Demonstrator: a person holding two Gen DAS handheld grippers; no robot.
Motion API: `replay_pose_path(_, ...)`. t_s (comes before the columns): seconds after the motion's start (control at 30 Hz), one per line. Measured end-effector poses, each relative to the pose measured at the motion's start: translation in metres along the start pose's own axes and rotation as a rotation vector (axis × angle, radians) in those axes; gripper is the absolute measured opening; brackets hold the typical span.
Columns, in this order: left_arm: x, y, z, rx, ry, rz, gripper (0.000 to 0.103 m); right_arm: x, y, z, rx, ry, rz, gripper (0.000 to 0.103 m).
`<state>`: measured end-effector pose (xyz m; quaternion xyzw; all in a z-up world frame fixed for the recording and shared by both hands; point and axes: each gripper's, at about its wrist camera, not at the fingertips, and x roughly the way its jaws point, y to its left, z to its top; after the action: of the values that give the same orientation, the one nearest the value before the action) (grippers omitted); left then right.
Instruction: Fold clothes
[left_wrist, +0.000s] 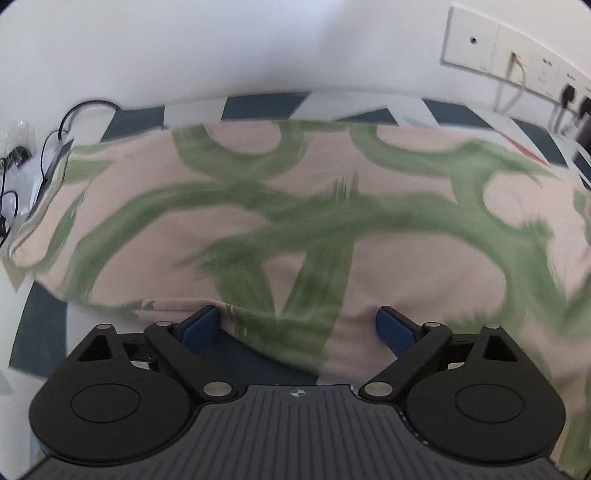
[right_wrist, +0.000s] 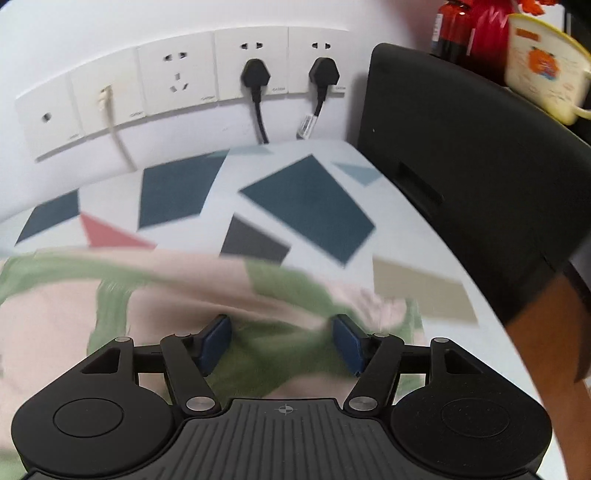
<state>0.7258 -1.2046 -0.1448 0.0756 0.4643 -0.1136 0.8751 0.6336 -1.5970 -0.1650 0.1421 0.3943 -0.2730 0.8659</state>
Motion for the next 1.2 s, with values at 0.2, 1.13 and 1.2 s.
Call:
replay_pose_path(0.2,0.027,-0.005,0.026,-0.064,-0.024,0.054,0.101,0.038,-0.010,0.041,-0.001,-0.015,0.005,0.060)
replay_pose_path(1.13,-0.093,0.014,-0.008,-0.177,-0.079,-0.077,0.102,-0.093,-0.003,-0.006,0.177,-0.226,-0.026,0.102)
replay_pose_path(1.2,-0.108,0.025,-0.043,-0.180,-0.054,-0.141,0.102,-0.120,0.004,-0.036,0.147,-0.245,0.015,0.102)
